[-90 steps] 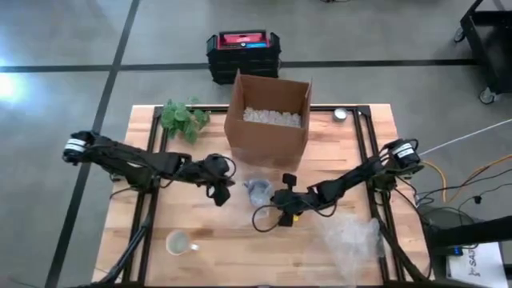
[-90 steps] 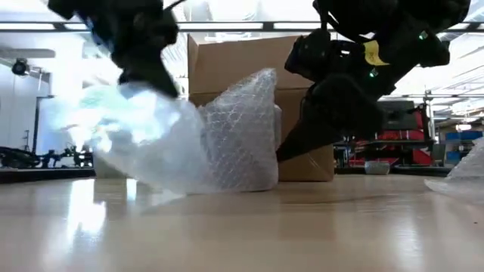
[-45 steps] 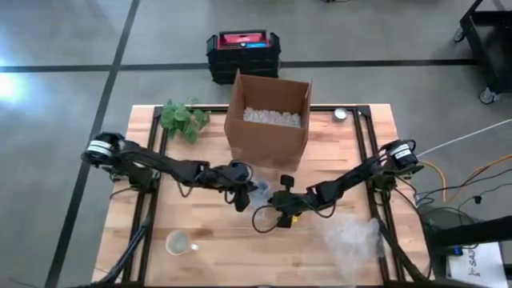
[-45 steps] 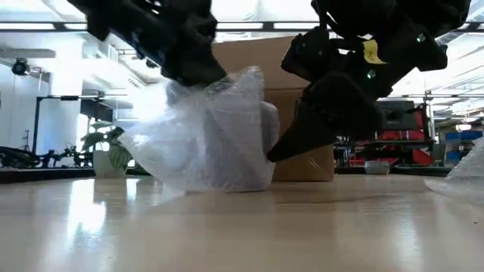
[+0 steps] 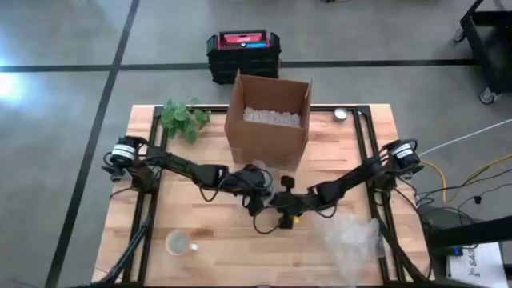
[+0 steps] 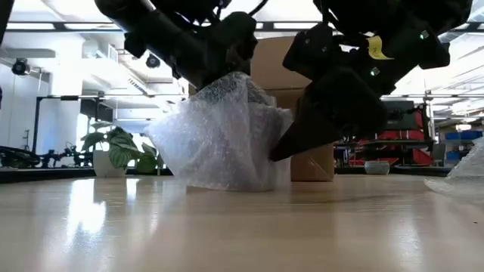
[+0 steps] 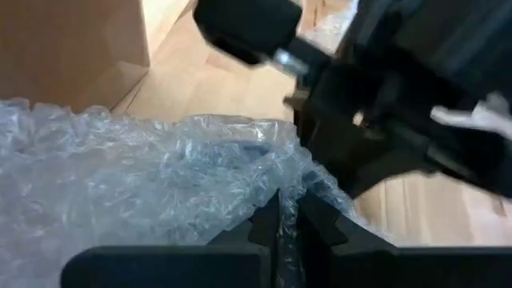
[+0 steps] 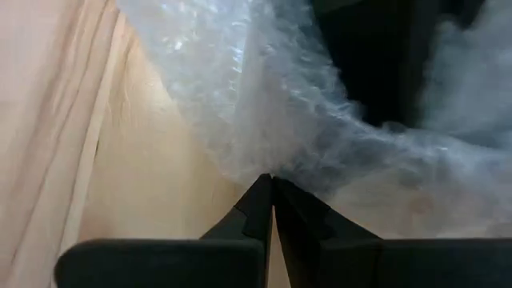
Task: Wrap mug
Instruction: Wrap the blue cup in bubble wrap
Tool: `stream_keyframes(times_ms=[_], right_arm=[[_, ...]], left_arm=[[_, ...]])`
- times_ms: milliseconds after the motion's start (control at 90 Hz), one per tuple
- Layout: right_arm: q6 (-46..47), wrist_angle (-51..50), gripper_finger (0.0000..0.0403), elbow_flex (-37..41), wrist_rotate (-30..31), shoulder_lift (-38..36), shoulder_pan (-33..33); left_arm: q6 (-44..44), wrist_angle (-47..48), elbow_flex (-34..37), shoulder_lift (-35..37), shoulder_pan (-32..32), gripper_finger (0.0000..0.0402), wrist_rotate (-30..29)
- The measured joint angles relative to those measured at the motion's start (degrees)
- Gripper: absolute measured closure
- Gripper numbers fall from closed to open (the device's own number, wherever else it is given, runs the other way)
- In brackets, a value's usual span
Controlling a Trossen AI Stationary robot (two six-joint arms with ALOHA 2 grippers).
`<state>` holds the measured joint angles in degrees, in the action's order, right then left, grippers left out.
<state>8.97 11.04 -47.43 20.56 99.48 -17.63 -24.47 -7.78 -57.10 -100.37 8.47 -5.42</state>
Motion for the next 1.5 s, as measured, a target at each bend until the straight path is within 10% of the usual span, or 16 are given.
stream_keyframes(times_ms=[444,967,1500], right_arm=[[-5.6,-11.7,0.0401,-5.3,0.1,-14.1,1.6],[-1.9,-0.2,0.0401,-5.4,-9.2,-0.7,6.5],[-2.6,0.0,0.0401,-4.9,-11.1,-1.5,6.5]], left_arm=[[1.7,0.7,0.1,1.2,0.2,0.0397,0.7],[2.4,1.8,0.4,1.2,0.2,0.0388,0.6],[4.9,6.5,-0.1,7.7,0.0,0.0177,0.2]])
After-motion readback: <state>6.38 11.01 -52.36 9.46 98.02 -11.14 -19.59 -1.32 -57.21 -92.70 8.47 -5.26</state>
